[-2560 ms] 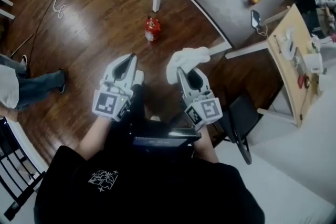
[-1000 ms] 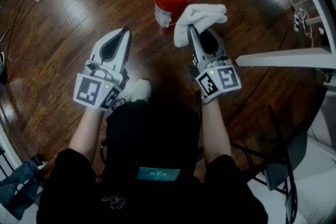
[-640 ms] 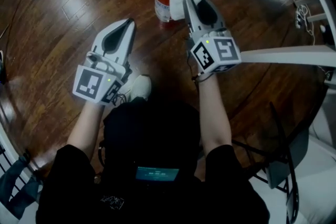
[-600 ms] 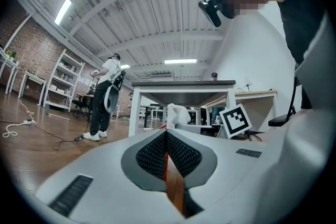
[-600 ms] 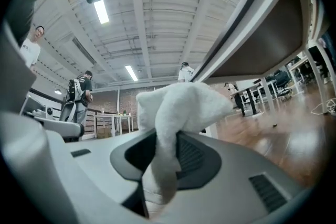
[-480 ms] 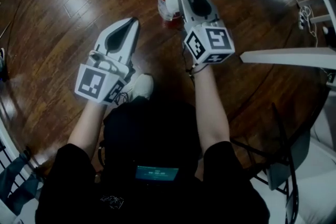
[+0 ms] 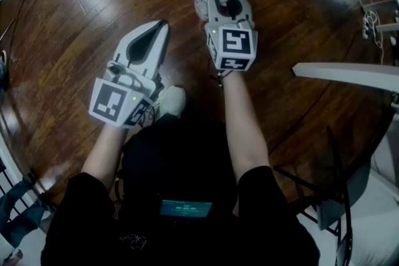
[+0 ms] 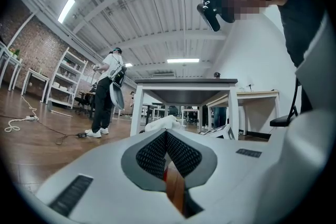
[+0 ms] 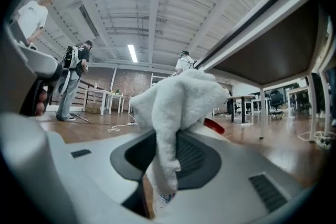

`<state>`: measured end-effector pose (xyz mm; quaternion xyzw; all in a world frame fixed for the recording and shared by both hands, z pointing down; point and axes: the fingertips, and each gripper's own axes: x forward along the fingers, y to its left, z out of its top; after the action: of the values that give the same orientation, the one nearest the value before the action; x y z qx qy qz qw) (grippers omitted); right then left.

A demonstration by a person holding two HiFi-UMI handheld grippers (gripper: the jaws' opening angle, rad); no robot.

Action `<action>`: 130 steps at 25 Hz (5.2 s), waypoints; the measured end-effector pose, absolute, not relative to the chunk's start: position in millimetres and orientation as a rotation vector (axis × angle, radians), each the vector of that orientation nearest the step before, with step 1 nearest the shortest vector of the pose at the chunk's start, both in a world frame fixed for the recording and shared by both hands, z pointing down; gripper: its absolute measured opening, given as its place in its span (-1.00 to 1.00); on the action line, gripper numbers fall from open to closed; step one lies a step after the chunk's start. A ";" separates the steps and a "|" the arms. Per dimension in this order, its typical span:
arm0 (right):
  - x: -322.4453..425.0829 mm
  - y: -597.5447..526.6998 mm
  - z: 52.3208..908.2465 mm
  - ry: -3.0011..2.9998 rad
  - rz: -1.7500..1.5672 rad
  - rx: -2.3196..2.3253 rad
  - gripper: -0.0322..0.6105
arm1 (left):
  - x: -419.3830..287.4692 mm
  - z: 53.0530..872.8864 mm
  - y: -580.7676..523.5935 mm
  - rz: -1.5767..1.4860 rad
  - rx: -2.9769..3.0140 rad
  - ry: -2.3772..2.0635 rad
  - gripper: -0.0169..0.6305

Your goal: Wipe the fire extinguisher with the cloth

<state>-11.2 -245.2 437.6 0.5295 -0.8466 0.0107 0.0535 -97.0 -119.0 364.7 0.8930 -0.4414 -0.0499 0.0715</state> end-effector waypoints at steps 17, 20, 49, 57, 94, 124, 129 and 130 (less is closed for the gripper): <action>-28.1 -225.5 594.5 -2.424 0.290 1.350 -0.52 | -97.8 369.5 -105.1 -0.152 2.658 -1.351 -0.95; -27.6 -225.4 630.8 -2.367 0.408 1.298 -0.52 | -101.1 369.7 -102.0 -0.163 2.653 -1.357 -0.95; 45.1 -224.8 399.3 -2.866 0.138 1.472 -0.52 | -73.1 367.1 -101.3 -0.128 2.683 -1.331 -0.95; 28.7 -236.3 455.8 -2.702 0.092 1.568 -0.53 | -77.2 368.4 -97.4 -0.146 2.661 -1.334 -0.95; 121.9 -258.8 497.9 -2.748 0.629 1.699 -0.52 | -78.8 366.0 -93.9 -0.181 2.668 -1.311 -0.95; 92.9 -282.0 630.2 -2.467 0.934 1.625 -0.53 | -70.1 376.5 -106.5 -0.161 2.686 -1.239 -0.95; 80.8 -266.3 677.6 -2.363 0.960 1.532 -0.53 | -67.1 378.2 -107.2 -0.155 2.691 -1.231 -0.95; 79.6 -265.1 681.5 -2.355 0.972 1.530 -0.53 | -67.7 378.1 -107.3 -0.156 2.689 -1.233 -0.95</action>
<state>79.6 -265.1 681.5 0.5130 -0.7896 0.3260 0.0845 -67.7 -107.3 378.1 0.9041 -0.4146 -0.0525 0.0892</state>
